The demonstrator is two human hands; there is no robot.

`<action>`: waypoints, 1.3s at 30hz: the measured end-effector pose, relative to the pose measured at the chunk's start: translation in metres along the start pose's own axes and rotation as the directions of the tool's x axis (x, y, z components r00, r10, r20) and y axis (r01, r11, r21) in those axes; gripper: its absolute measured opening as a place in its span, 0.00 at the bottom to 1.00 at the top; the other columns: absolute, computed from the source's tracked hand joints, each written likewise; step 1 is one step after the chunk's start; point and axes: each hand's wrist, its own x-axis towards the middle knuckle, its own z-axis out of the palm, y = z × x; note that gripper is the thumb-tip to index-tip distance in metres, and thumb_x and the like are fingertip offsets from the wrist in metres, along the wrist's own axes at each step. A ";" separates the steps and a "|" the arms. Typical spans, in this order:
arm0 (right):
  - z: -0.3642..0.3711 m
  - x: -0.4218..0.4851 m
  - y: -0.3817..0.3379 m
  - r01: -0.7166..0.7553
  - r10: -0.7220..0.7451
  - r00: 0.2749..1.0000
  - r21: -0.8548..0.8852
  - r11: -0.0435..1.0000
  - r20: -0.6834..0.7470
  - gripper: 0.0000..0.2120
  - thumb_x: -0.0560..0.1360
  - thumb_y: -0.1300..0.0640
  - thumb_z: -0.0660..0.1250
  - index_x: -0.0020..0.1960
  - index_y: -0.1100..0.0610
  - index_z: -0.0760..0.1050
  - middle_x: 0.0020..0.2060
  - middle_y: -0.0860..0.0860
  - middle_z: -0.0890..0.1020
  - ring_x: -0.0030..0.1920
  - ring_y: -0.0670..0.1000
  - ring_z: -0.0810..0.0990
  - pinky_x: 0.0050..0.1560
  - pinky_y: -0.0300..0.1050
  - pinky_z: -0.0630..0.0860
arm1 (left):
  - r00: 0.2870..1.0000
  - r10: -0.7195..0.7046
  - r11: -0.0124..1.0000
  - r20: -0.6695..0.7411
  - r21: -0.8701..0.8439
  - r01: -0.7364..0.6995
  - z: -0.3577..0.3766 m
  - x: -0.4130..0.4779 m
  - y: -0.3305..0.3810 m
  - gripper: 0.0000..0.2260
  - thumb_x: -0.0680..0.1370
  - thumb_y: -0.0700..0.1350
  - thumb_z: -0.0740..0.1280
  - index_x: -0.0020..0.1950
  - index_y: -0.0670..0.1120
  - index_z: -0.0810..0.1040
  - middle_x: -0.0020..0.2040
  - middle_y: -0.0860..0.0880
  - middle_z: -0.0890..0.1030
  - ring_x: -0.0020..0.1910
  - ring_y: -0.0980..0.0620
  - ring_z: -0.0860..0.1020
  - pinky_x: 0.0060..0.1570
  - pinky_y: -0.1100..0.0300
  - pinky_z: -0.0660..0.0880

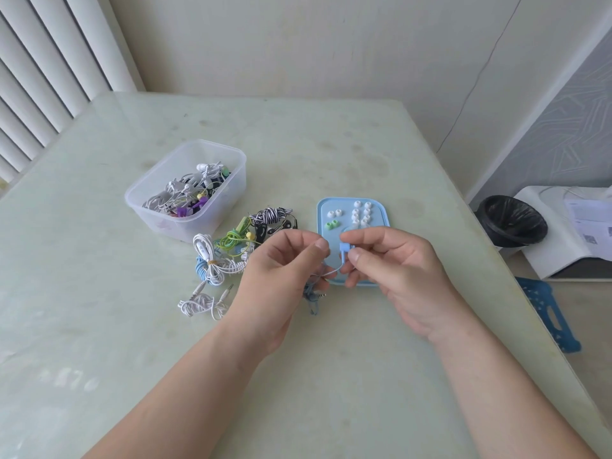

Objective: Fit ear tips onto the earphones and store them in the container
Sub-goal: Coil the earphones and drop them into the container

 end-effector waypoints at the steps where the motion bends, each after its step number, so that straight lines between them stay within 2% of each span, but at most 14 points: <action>1: -0.001 0.000 0.000 0.003 -0.003 1.000 0.006 1.000 0.005 0.10 0.72 0.64 0.71 0.52 0.61 0.84 0.39 0.59 0.84 0.41 0.55 0.83 0.41 0.46 0.80 | 1.000 0.000 1.000 0.016 0.024 -0.001 0.000 -0.001 -0.001 0.01 0.80 0.40 0.71 0.50 0.42 0.81 0.44 0.42 0.81 0.40 0.46 0.82 0.37 0.57 0.77; 6: -0.001 -0.002 -0.003 0.004 -0.004 1.000 -0.032 0.999 -0.008 0.08 0.75 0.71 0.71 0.53 0.65 0.83 0.39 0.61 0.85 0.39 0.56 0.84 0.40 0.46 0.81 | 0.994 0.069 0.988 0.083 0.131 -0.079 0.002 -0.003 -0.004 0.04 0.82 0.38 0.69 0.55 0.42 0.83 0.41 0.47 0.83 0.37 0.48 0.80 0.36 0.57 0.75; 9: -0.001 -0.002 -0.007 -0.019 0.017 0.999 -0.059 0.998 -0.027 0.05 0.73 0.69 0.74 0.49 0.66 0.83 0.39 0.63 0.86 0.39 0.58 0.85 0.38 0.47 0.81 | 0.985 0.115 0.974 0.131 0.180 -0.138 0.004 -0.005 -0.005 0.07 0.83 0.41 0.68 0.56 0.45 0.86 0.40 0.48 0.84 0.36 0.49 0.78 0.36 0.58 0.76; 13: -0.004 -0.002 -0.009 -0.021 0.015 0.999 -0.205 0.979 -0.029 0.03 0.73 0.65 0.76 0.46 0.60 0.86 0.39 0.60 0.87 0.35 0.55 0.84 0.32 0.47 0.73 | 0.984 0.130 0.969 0.122 0.197 -0.152 0.004 -0.003 -0.008 0.05 0.80 0.43 0.72 0.51 0.44 0.87 0.38 0.46 0.84 0.34 0.51 0.77 0.36 0.58 0.76; 16: -0.014 0.001 -0.012 -0.015 -0.041 0.981 -0.282 0.959 -0.191 0.02 0.76 0.60 0.75 0.44 0.56 0.85 0.36 0.55 0.86 0.31 0.51 0.80 0.30 0.43 0.70 | 0.994 0.087 0.983 0.059 0.154 -0.096 0.001 0.001 -0.012 0.04 0.79 0.44 0.74 0.47 0.44 0.87 0.38 0.42 0.83 0.36 0.46 0.78 0.36 0.55 0.75; 18: -0.024 0.006 -0.012 -0.009 -0.116 0.933 -0.344 0.939 -0.341 0.04 0.78 0.59 0.73 0.45 0.54 0.85 0.35 0.53 0.85 0.31 0.48 0.80 0.31 0.39 0.73 | 0.997 0.062 0.988 0.049 0.138 -0.068 0.000 0.003 -0.013 0.04 0.79 0.43 0.74 0.46 0.45 0.86 0.40 0.42 0.84 0.38 0.45 0.79 0.35 0.55 0.74; 21: -0.036 0.013 -0.002 -0.054 -0.194 0.891 -0.519 0.853 -0.411 0.06 0.78 0.61 0.71 0.49 0.51 0.84 0.39 0.48 0.85 0.36 0.43 0.81 0.40 0.34 0.77 | 0.998 0.047 0.994 0.042 0.092 -0.051 0.001 0.004 -0.014 0.02 0.80 0.40 0.73 0.48 0.43 0.85 0.40 0.43 0.83 0.36 0.48 0.80 0.34 0.57 0.73; 23: -0.038 0.018 0.006 -0.093 -0.190 0.903 -0.606 0.790 -0.386 0.07 0.78 0.61 0.71 0.51 0.50 0.84 0.42 0.45 0.85 0.36 0.41 0.80 0.39 0.31 0.75 | 0.999 0.037 0.996 0.033 0.083 -0.040 0.002 0.004 -0.014 0.02 0.80 0.40 0.72 0.49 0.42 0.85 0.39 0.44 0.83 0.34 0.49 0.80 0.33 0.58 0.73; 28: -0.039 0.031 0.017 -0.091 -0.234 0.929 -0.790 0.606 -0.287 0.06 0.76 0.55 0.73 0.52 0.50 0.84 0.43 0.43 0.80 0.39 0.46 0.80 0.46 0.47 0.80 | 1.000 -0.016 0.999 0.015 0.046 0.015 0.002 0.005 -0.013 0.04 0.79 0.40 0.73 0.51 0.40 0.85 0.40 0.44 0.83 0.35 0.49 0.80 0.35 0.58 0.74; 30: -0.037 0.033 0.016 -0.097 -0.242 0.936 -0.847 0.523 -0.257 0.05 0.77 0.53 0.72 0.52 0.50 0.84 0.45 0.45 0.78 0.41 0.49 0.79 0.45 0.48 0.79 | 1.000 -0.024 0.999 0.015 0.034 0.024 0.002 0.005 -0.012 0.04 0.79 0.39 0.73 0.52 0.40 0.85 0.40 0.43 0.84 0.35 0.49 0.81 0.35 0.58 0.73; 33: -0.033 0.036 0.015 -0.119 -0.220 0.950 -0.907 0.404 -0.223 0.06 0.79 0.52 0.69 0.45 0.51 0.83 0.44 0.47 0.74 0.40 0.53 0.78 0.39 0.47 0.77 | 1.000 -0.022 0.999 0.007 0.027 0.022 0.002 0.005 -0.013 0.04 0.79 0.38 0.72 0.52 0.40 0.85 0.40 0.44 0.84 0.36 0.49 0.81 0.35 0.59 0.74; 36: -0.036 0.032 0.012 -0.074 -0.281 0.933 -0.884 0.461 -0.225 0.04 0.77 0.55 0.72 0.43 0.51 0.82 0.43 0.46 0.77 0.38 0.50 0.78 0.40 0.48 0.78 | 1.000 -0.014 1.000 -0.002 0.018 0.014 0.003 0.005 -0.013 0.05 0.79 0.38 0.73 0.54 0.39 0.83 0.41 0.43 0.84 0.36 0.48 0.82 0.35 0.59 0.74; 37: -0.036 0.030 0.010 -0.037 -0.312 0.922 -0.853 0.520 -0.230 0.03 0.76 0.57 0.73 0.43 0.51 0.83 0.42 0.46 0.79 0.37 0.49 0.79 0.41 0.48 0.79 | 1.000 -0.009 1.000 -0.003 0.021 0.009 0.003 0.005 -0.013 0.05 0.79 0.38 0.73 0.54 0.39 0.83 0.42 0.43 0.84 0.36 0.47 0.82 0.35 0.59 0.74; 39: -0.031 0.022 0.003 0.008 -0.273 0.921 -0.686 0.728 -0.278 0.04 0.76 0.60 0.74 0.44 0.52 0.85 0.38 0.47 0.84 0.36 0.47 0.81 0.41 0.46 0.80 | 1.000 -0.002 1.000 0.000 0.031 0.002 0.003 0.005 -0.013 0.05 0.79 0.38 0.73 0.52 0.38 0.82 0.41 0.42 0.84 0.36 0.48 0.81 0.35 0.58 0.74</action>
